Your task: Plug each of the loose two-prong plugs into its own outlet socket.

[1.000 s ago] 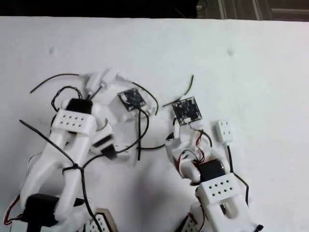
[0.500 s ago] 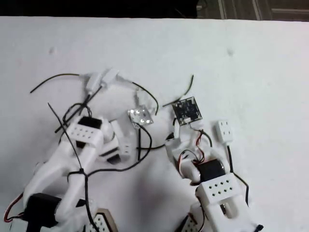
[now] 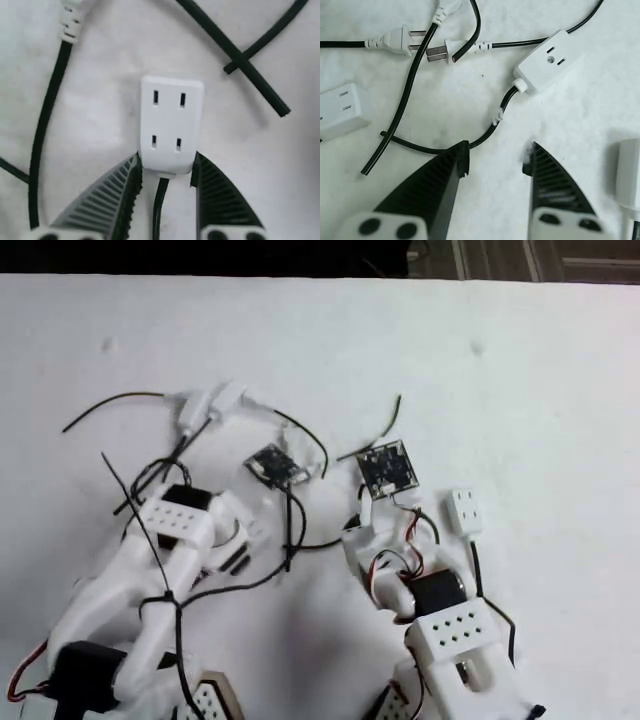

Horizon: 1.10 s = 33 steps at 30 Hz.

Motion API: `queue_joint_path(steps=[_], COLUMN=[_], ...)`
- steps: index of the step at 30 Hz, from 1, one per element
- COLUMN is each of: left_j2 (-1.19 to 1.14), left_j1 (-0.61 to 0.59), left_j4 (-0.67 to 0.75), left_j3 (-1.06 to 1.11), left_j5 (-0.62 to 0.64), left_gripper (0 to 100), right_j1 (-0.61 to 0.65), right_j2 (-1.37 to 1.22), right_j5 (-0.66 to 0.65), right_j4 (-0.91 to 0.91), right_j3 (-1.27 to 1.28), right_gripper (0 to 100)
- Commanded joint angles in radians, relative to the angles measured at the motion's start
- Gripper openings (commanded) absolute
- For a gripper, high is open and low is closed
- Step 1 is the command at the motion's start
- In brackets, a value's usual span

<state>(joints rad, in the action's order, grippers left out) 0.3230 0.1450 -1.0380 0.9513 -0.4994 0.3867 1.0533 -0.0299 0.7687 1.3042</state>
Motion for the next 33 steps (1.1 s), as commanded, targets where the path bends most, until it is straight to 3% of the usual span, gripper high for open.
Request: queue_joint_path(steps=[1, 6, 15, 21, 27, 33], left_j2=[0.039, 0.041, 0.062, 0.349, 0.702, 0.889], left_j1=[0.007, -0.016, -0.030, -0.036, -0.251, -0.447], left_j4=[-0.089, -0.176, -0.356, -0.356, -0.350, -0.293], left_j3=[-0.057, -0.129, -0.310, -0.210, -0.058, 0.118], left_j5=[0.107, 0.109, 0.104, 0.103, 0.109, 0.101], left_gripper=[13, 27, 26, 19, 26, 27], right_j1=[-0.007, -0.007, -0.004, -0.012, -0.012, -0.093], right_j2=[-0.002, -0.002, -0.002, 0.005, -0.002, -0.004], right_j5=[-0.012, -0.012, -0.012, -0.080, -0.112, -0.273], right_j4=[-0.013, -0.012, -0.010, 0.030, 0.246, 0.410], right_j3=[-0.006, -0.006, -0.006, -0.015, -0.176, -0.316], right_gripper=[18.0, 18.0, 18.0, 18.0, 18.0, 18.0])
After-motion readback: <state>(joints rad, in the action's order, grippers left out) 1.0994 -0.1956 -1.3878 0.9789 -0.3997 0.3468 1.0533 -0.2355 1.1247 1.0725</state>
